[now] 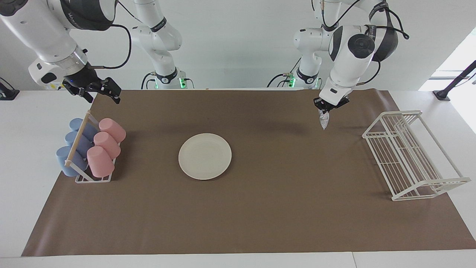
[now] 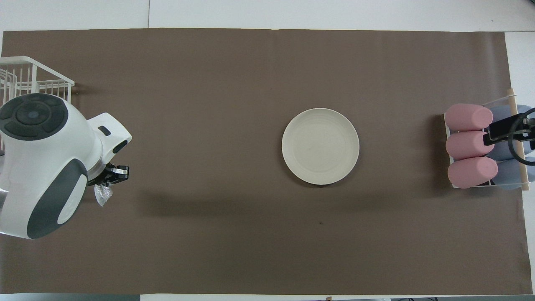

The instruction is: Wipe plate with sponge

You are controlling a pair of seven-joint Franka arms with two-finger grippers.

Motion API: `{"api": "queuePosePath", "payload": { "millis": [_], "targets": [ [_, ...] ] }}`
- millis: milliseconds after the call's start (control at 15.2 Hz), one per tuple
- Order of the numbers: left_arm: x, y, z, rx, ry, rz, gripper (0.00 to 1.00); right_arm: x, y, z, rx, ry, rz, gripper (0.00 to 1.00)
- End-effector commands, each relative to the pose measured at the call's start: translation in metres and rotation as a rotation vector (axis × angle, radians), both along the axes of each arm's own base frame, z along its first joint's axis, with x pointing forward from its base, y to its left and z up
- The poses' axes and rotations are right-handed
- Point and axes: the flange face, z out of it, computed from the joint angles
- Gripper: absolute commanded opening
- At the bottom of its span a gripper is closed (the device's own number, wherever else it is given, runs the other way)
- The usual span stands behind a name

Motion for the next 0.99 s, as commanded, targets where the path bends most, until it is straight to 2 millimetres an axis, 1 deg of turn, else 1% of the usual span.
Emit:
{"api": "queuePosePath", "payload": {
  "millis": [0, 132, 198, 330, 462, 527, 659, 791, 857, 923],
  "targets": [
    [0.019, -0.007, -0.001, 0.167, 0.015, 0.005, 0.00, -0.004, -0.003, 0.000, -0.002, 0.016, 0.012, 1.00],
    [0.021, -0.007, -0.007, 0.280, 0.017, -0.035, 0.00, -0.004, -0.002, 0.001, -0.003, 0.015, 0.012, 1.00],
    [0.024, -0.004, -0.014, 0.328, 0.019, -0.033, 0.00, -0.003, 0.002, 0.001, -0.003, 0.015, 0.018, 1.00],
    [0.028, 0.001, -0.015, 0.382, -0.006, -0.011, 0.00, -0.003, 0.004, 0.001, -0.003, 0.015, 0.023, 1.00],
    [0.030, 0.011, -0.012, 0.481, -0.011, -0.023, 0.00, -0.003, 0.004, 0.001, -0.003, 0.015, 0.023, 1.00],
    [0.034, 0.015, -0.019, 0.525, -0.004, -0.033, 0.00, -0.003, 0.003, 0.001, -0.003, 0.015, 0.021, 1.00],
    [0.042, 0.021, -0.008, 0.597, -0.034, -0.036, 0.00, -0.003, 0.004, 0.001, -0.003, 0.015, 0.023, 1.00],
    [0.055, 0.026, -0.025, 0.700, -0.037, -0.048, 0.00, -0.003, 0.004, 0.001, -0.003, 0.015, 0.023, 1.00],
    [0.065, 0.027, -0.034, 0.748, -0.063, -0.017, 0.00, -0.003, 0.004, 0.001, -0.003, 0.015, 0.023, 1.00],
    [0.075, 0.026, -0.037, 0.763, -0.077, -0.003, 0.00, -0.003, 0.004, 0.001, -0.003, 0.015, 0.023, 1.00]
  ]
}}
